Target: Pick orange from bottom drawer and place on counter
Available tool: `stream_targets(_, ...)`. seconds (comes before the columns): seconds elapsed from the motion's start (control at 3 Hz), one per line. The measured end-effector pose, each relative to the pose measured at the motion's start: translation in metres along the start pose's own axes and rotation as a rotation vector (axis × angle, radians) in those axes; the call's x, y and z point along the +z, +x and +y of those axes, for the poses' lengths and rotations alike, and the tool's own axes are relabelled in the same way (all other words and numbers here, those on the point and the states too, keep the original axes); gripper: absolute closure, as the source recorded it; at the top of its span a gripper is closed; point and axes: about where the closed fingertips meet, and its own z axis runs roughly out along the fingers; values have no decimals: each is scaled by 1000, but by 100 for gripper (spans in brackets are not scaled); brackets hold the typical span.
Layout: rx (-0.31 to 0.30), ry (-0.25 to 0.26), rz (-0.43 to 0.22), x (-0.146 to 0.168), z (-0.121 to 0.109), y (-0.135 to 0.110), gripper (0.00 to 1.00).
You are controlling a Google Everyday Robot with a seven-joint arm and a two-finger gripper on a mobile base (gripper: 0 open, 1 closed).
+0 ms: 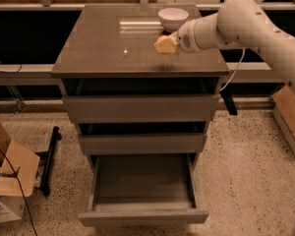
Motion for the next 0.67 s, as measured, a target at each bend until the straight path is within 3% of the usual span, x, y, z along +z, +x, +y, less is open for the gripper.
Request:
stream_targets(0.33,1,-16,-26,39,-47,-9,98)
stream_targets(0.67,5,-14,-60,53,-71,-17,76)
